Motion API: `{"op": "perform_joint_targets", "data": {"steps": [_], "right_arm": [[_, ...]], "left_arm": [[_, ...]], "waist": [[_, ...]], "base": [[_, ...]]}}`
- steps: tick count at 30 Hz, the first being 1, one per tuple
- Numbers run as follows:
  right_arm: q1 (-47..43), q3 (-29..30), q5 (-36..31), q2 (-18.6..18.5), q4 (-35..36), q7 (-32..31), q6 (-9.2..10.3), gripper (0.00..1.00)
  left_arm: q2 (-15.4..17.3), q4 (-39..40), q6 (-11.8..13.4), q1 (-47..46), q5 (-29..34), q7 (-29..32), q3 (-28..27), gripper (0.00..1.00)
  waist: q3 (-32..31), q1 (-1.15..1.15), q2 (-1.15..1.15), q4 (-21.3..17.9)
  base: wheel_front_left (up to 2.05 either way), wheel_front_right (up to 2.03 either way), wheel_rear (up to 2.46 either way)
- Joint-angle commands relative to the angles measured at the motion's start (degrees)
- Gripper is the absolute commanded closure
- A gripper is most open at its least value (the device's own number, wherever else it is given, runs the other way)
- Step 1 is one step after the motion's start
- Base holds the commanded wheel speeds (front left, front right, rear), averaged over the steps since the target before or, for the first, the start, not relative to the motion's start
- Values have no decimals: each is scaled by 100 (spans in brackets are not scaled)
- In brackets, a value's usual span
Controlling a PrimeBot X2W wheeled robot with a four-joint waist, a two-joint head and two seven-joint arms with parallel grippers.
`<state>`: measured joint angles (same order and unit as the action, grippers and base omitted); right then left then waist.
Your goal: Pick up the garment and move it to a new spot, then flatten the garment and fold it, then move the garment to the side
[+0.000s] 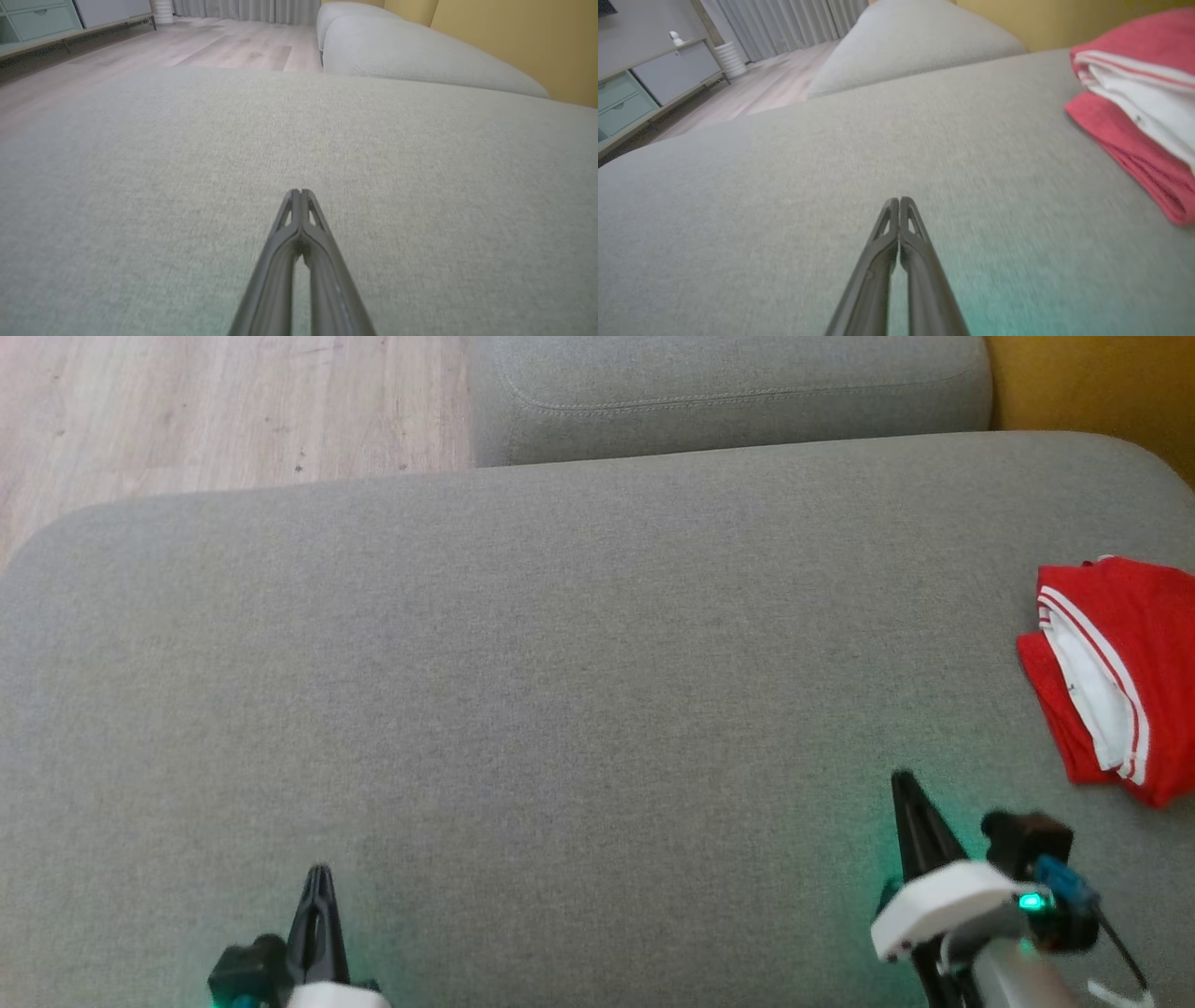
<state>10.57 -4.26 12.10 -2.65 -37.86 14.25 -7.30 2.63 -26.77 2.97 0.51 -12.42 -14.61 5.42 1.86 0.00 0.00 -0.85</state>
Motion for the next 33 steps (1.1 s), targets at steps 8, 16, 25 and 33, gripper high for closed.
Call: {"op": "perform_joint_targets", "data": {"steps": [8, 16, 25, 33], "right_arm": [[86, 93, 554, -9, 234, -158, 0, 100], [39, 150, 1067, -10, 394, -280, -2, 100], [-4, 224, 1644, -11, 563, -426, -3, 100], [-39, 292, 2157, -12, 710, -558, -4, 100]], "left_arm": [[2, 145, -73, -115, -549, 163, -103, 100], [3, 235, -140, -142, -1062, 285, -166, 100], [5, 325, -215, -183, -1637, 433, -248, 100], [7, 402, -282, -222, -2148, 568, -323, 100]], "waist": [[-12, 0, 0, 6], [-22, 0, 0, 11], [-34, 0, 0, 17], [-45, 0, 0, 23]], "base": [[0, 0, 0], [0, 0, 0], [0, 0, 0], [0, 0, 0]]}}
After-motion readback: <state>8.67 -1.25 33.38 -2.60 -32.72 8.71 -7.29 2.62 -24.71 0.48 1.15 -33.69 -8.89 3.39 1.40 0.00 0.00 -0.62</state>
